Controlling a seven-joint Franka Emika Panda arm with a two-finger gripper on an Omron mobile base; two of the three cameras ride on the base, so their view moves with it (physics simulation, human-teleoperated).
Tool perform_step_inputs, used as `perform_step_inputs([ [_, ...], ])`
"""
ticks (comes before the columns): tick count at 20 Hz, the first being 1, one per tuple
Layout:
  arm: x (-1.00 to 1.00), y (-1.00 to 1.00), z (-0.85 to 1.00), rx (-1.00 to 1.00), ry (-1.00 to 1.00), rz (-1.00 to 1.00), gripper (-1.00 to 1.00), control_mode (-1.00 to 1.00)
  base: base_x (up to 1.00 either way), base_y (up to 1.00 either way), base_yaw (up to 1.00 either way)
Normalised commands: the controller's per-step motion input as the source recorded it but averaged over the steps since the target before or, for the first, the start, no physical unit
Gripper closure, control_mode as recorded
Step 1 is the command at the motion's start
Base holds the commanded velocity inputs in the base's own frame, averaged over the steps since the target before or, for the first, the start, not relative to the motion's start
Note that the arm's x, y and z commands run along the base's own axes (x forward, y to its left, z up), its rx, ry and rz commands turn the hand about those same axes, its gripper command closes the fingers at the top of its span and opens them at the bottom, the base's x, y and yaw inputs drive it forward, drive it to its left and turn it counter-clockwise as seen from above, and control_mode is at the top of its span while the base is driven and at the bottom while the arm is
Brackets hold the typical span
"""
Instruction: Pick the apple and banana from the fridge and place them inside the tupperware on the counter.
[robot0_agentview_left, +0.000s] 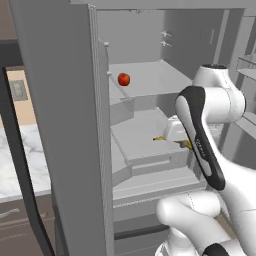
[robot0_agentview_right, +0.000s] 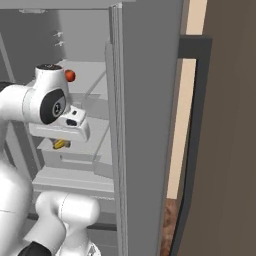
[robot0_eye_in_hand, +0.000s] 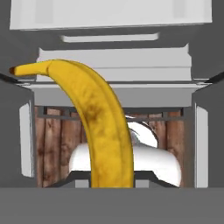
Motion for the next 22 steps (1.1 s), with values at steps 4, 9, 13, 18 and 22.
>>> perform_step_inputs([
  [4,-0.67,0.00,0.44,0.00,0.00,0.00,1.00,-1.00,0.00,0.00,0.00],
  [9,-0.35,0.00,0.27,0.00,0.00,0.00,1.00,1.00,-0.24,0.00,0.00],
  [13,0.00,0.00,0.00,0.00,0.00,0.00,1.00,1.00,-0.79,0.00,0.00],
  [18,0.00,0.00,0.00,0.00,0.00,0.00,1.00,1.00,-1.00,0.08,0.00],
  [22,0.00,0.00,0.00,0.00,0.00,0.00,1.00,1.00,-1.00,0.27,0.00],
])
